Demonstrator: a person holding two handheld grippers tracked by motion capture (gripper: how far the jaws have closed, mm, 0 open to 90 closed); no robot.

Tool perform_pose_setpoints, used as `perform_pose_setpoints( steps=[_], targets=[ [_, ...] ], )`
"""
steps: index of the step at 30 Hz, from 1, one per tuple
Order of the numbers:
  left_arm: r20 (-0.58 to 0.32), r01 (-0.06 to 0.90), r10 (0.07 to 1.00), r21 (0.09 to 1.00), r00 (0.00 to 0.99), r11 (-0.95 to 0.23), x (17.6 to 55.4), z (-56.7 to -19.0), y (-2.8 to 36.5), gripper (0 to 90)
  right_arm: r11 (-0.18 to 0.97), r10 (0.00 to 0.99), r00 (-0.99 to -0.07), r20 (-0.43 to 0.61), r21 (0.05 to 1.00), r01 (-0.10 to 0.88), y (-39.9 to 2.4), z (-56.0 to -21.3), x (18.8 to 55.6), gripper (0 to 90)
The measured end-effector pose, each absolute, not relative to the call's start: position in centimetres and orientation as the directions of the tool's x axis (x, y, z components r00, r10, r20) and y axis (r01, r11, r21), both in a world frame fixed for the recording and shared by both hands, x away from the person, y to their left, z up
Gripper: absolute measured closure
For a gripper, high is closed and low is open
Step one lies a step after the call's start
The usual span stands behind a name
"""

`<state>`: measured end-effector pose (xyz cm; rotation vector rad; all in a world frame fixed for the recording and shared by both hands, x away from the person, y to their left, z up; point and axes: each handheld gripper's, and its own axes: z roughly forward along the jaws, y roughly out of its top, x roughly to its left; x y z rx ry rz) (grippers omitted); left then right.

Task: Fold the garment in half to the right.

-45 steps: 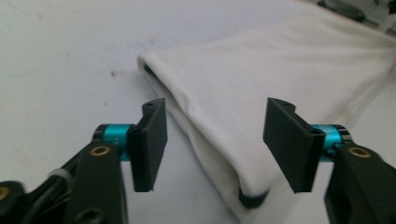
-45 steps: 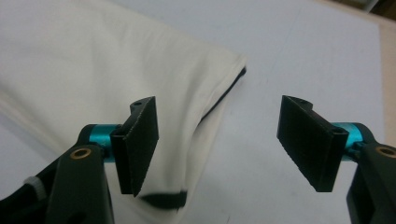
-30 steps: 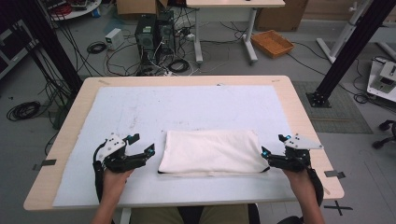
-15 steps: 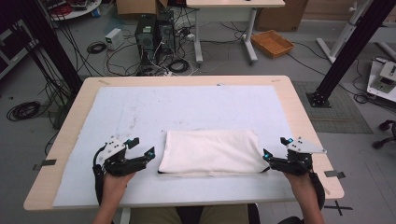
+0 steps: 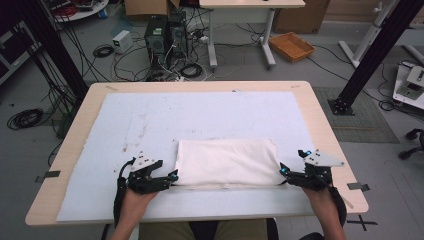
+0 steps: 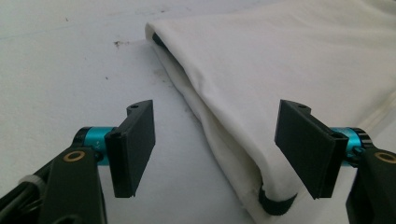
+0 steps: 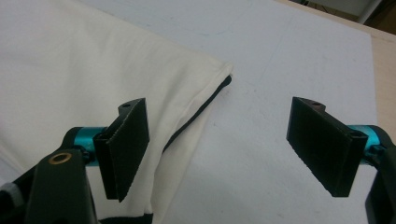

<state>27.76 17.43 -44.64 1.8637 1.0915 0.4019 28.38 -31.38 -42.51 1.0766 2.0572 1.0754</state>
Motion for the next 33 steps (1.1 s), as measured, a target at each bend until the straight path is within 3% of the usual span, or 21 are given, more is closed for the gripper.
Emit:
perform_pose_setpoints(
  steps=[10, 16, 25, 33],
  targets=[
    [-0.055, 0.546, 0.831, 0.777, 0.554, -0.313, 27.0, -45.2, 16.0, 50.1, 0.357, 0.849, -0.516, -0.118, 0.847, 0.393, -31.1, -42.6, 28.4, 21.0],
    [-0.029, 0.52, 0.816, 0.784, 0.577, -0.34, 26.3, -45.2, 15.5, 68.8, 0.352, 0.852, -0.511, -0.118, 0.851, 0.39, -31.1, -42.5, 28.3, 21.0],
    [-0.112, 0.582, 0.822, 0.759, 0.559, -0.292, 26.4, -45.0, 15.4, 83.9, 0.347, 0.818, -0.568, -0.095, 0.868, 0.356, -29.2, -41.6, 28.3, 21.0],
    [-0.174, 0.613, 0.809, 0.744, 0.562, -0.266, 26.6, -44.9, 15.9, 85.4, 0.354, 0.71, -0.704, -0.013, 0.871, 0.34, -23.8, -39.2, 31.9, 20.9]
  ],
)
